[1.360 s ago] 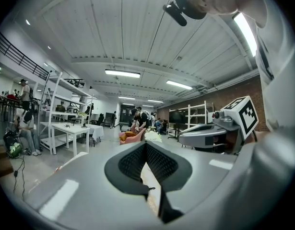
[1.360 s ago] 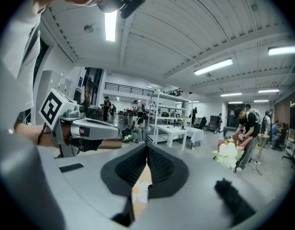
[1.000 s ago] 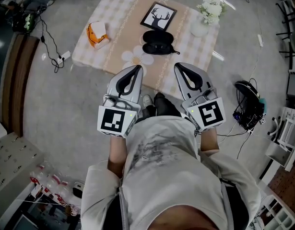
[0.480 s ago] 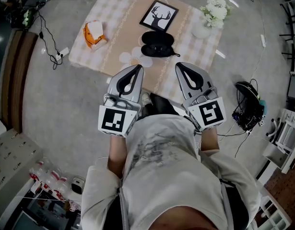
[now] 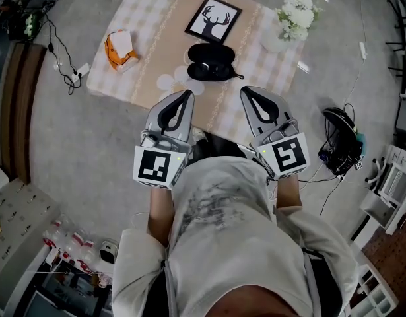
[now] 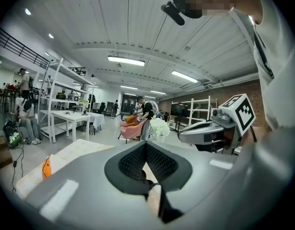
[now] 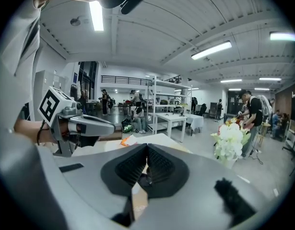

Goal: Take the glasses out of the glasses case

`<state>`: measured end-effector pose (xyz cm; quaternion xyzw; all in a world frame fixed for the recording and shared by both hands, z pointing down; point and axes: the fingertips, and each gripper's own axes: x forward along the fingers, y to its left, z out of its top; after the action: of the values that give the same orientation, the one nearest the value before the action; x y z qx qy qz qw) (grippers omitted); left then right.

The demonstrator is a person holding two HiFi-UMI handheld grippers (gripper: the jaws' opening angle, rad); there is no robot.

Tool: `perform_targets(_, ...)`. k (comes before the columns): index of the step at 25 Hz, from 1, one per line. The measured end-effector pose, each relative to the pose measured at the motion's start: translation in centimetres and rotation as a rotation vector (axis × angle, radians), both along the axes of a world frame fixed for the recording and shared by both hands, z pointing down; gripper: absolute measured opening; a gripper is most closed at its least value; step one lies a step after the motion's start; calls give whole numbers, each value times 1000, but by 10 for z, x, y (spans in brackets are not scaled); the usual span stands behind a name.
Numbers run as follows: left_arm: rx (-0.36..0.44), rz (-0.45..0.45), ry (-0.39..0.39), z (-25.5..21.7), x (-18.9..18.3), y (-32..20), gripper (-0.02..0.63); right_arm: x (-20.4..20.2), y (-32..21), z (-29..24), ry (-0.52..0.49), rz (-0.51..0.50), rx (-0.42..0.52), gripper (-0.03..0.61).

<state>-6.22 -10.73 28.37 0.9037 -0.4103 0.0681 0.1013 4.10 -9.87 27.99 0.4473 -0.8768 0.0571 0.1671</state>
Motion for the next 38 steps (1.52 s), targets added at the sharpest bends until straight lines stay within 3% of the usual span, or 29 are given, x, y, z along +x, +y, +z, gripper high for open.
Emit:
perform_targets(16, -89, 4, -28, 41, 15, -28, 9, 13, -32, 45, 62, -44, -72, 18)
perform_targets(38, -203, 33, -48, 101, 24, -50, 9, -5, -69, 101, 151, -206, -116, 18)
